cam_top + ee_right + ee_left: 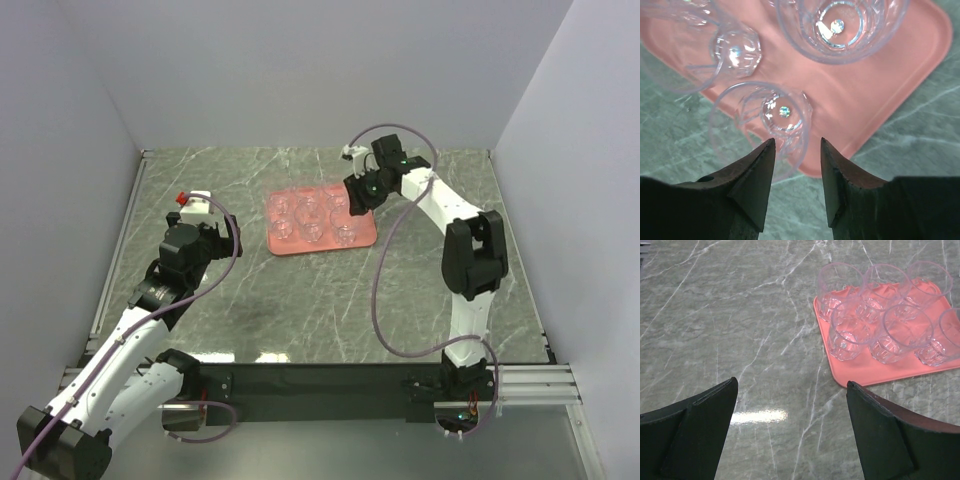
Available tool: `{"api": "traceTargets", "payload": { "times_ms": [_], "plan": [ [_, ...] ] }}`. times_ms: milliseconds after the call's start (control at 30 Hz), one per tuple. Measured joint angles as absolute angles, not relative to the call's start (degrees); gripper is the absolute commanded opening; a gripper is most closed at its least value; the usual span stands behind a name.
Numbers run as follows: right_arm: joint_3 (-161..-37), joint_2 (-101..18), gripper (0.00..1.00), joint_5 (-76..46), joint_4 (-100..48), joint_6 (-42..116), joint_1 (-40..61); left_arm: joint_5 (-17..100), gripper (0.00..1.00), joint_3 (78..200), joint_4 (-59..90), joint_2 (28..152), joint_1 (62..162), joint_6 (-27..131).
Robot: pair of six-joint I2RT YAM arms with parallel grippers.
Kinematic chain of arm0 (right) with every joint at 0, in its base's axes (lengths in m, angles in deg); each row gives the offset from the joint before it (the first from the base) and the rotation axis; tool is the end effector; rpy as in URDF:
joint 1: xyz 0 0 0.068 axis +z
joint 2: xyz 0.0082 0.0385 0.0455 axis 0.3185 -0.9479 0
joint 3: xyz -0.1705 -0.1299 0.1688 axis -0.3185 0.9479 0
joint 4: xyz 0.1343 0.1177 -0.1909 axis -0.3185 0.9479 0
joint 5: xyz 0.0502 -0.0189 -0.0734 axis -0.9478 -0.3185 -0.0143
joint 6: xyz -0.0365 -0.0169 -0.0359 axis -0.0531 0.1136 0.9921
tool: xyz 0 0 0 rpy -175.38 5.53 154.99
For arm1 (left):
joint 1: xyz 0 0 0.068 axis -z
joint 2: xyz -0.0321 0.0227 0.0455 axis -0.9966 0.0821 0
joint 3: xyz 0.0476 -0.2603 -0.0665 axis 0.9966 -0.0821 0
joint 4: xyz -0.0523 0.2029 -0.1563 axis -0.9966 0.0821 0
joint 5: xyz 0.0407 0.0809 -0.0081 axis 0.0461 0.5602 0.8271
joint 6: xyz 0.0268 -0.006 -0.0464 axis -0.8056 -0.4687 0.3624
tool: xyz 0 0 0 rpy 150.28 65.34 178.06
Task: Place the glasses into the tray
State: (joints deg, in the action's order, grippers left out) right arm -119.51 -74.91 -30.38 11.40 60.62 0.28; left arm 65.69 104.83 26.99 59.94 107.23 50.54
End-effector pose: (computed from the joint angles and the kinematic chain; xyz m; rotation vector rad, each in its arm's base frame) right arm 0.4130 0.1558 0.2448 -0.9191 2.3384 0.5284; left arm 0.1788 -0.0616 0.2999 -0.0038 1.8464 -0.1363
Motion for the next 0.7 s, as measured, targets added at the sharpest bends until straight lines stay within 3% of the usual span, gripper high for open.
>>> {"api": "traceTargets", "payload": {
  "times_ms": [367,700],
  "plan": [
    [-114.4,-61.9,0.49,-29.9,9.9,62.7,-2.7,64.8,0.96,104.8,26.9,59.2,107.2,50.6],
    [-114.1,-60.7,0.49,-35.7,8.5,58.4,-18.4,64.7,0.96,104.8,26.9,59.0,107.2,50.6]
  ]
}}
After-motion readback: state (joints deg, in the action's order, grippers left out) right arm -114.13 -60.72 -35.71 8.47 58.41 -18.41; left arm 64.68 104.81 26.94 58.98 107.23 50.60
